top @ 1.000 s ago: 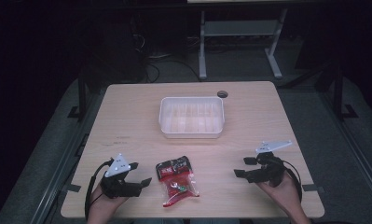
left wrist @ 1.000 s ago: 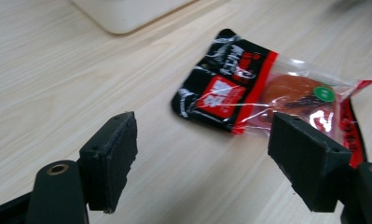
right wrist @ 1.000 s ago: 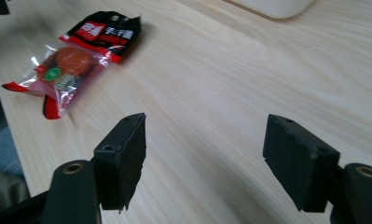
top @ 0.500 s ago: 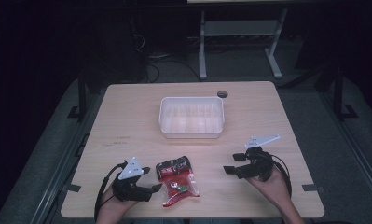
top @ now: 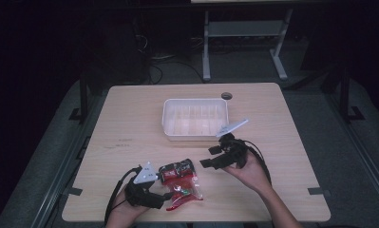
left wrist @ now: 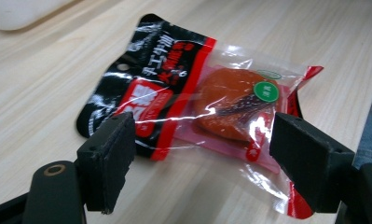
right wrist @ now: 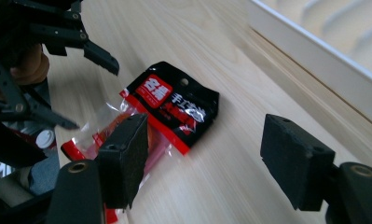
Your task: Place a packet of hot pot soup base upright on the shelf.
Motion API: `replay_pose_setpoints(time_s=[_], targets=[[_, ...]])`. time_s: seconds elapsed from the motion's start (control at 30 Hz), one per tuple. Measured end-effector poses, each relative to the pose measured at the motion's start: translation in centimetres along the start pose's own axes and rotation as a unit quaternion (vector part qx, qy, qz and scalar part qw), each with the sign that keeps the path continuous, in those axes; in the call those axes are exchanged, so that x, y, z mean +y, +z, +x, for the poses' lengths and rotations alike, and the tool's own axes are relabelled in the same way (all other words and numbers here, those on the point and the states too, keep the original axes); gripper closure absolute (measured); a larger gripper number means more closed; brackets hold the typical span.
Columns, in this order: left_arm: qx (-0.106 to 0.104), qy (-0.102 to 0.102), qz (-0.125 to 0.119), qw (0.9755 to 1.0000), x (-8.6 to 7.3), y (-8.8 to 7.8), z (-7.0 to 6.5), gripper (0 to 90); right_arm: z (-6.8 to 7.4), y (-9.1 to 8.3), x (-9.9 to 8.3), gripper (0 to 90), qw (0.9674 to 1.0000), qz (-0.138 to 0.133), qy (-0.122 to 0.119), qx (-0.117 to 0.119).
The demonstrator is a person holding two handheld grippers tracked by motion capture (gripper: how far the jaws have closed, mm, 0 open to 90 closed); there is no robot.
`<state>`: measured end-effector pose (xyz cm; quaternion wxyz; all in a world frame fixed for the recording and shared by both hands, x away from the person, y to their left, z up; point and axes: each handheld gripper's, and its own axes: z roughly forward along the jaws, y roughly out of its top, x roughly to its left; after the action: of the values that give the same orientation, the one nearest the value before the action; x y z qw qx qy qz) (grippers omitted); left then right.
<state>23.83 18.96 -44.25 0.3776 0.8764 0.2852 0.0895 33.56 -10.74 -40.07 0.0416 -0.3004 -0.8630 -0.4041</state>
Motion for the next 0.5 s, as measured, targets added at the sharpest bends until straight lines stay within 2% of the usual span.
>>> replay_pose_setpoints(time_s=[0.23,0.4,0.43,0.47,0.5], targets=[[-0.005,0.003,0.01,0.9999,0.0,0.5,-0.4,21.0,0.2,3.1,2.6,32.6,0.9986,0.051,-0.015,0.004],[-0.007,0.005,0.021,0.9997,-0.1,0.8,-0.6,20.6,-0.1,5.2,3.7,34.3,0.9962,0.086,-0.006,0.01],[-0.007,0.005,0.021,0.9997,-0.1,0.8,-0.6,20.6,-0.1,5.2,3.7,34.3,0.9962,0.086,-0.006,0.01],[-0.006,0.009,0.028,0.9996,-0.2,1.0,-0.6,20.6,-0.2,6.2,4.1,34.9,0.9947,0.101,-0.007,0.013],[-0.007,0.008,0.03,0.9995,-0.3,1.0,-0.6,20.6,-0.3,6.5,4.2,35.3,0.9943,0.106,-0.007,0.013]])
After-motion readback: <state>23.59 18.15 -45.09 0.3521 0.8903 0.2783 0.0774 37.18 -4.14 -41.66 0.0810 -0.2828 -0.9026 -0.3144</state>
